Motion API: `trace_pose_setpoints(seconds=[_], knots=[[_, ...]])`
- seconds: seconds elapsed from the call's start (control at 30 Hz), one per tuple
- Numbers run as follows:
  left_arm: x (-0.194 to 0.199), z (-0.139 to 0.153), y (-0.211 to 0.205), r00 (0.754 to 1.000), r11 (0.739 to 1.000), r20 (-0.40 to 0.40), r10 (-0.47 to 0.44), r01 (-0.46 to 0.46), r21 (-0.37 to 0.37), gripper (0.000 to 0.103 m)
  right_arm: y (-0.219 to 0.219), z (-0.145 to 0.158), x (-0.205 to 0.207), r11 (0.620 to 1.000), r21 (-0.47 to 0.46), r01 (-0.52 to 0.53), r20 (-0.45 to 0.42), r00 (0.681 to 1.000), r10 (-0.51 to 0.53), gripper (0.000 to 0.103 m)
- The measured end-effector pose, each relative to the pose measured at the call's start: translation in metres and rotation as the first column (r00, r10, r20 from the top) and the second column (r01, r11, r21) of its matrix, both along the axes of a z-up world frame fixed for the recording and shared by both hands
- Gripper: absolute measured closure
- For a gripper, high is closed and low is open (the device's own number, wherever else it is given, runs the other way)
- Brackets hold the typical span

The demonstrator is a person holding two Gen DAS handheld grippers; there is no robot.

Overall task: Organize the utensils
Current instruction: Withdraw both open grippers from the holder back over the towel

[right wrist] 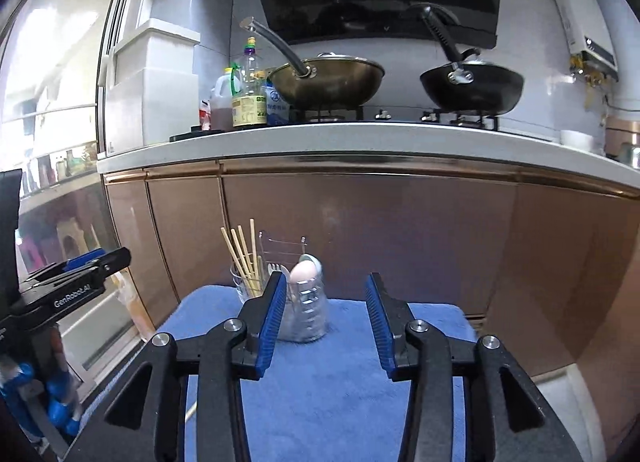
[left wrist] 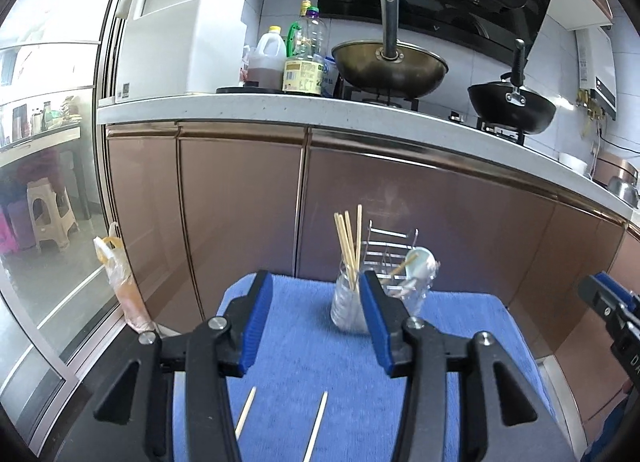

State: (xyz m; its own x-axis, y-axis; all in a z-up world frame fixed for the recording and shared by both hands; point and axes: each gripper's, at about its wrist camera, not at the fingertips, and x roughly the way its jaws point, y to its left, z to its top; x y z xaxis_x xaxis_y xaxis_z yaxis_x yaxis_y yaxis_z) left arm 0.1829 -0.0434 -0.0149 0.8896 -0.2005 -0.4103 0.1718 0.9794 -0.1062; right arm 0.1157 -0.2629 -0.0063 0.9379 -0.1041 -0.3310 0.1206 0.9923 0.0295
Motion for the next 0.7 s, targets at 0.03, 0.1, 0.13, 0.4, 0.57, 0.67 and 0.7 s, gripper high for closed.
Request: trace_pose_setpoints(seconds=[0.03, 0.1, 0.13, 0.4, 0.57, 0.67, 0.7], knots=[[-0.005, 0.0, 0.002, 1.0, 1.0, -0.005, 0.001, -0.001, -0.002, 0.06, 0.0, 0.001, -0.006, 1.0, -0.006, 0.008, 0.001, 1.0, -0.008, 0.06], [-0.013, -0.001, 0.006, 1.0, 1.0, -0.008, 0.005, -0.005, -0.004, 0.06, 0.0, 0.004, -0.017, 1.0, -0.019, 0.023, 0.006, 1.0, -0.023, 0.057], [-0.016, -0.002, 0.008, 1.0, 1.0, -0.01, 0.008, -0.008, -0.004, 0.06, 0.001, 0.005, -0.023, 0.999, -0.033, 0.034, 0.01, 0.999, -0.034, 0.057], [-0.037, -0.004, 0.026, 0.999, 1.0, -0.016, 0.028, -0.028, 0.002, 0.06, 0.009, 0.012, -0.048, 0.996, -0.072, 0.043, 0.021, 0.999, -0.042, 0.056], [-0.035, -0.009, 0.04, 0.996, 1.0, -0.085, 0.008, -0.007, 0.011, 0.06, 0.018, 0.012, -0.053, 0.997, -0.07, 0.013, 0.001, 1.0, -0.013, 0.056], [-0.022, -0.017, 0.046, 0.983, 0.999, -0.18, -0.026, 0.03, 0.018, 0.06, 0.022, 0.007, -0.049, 0.999, -0.038, -0.033, -0.041, 0.999, 0.031, 0.056], [-0.019, -0.022, 0.048, 0.977, 0.999, -0.209, -0.038, 0.042, 0.017, 0.06, 0.023, 0.003, -0.045, 0.998, -0.013, -0.055, -0.068, 0.996, 0.054, 0.056]])
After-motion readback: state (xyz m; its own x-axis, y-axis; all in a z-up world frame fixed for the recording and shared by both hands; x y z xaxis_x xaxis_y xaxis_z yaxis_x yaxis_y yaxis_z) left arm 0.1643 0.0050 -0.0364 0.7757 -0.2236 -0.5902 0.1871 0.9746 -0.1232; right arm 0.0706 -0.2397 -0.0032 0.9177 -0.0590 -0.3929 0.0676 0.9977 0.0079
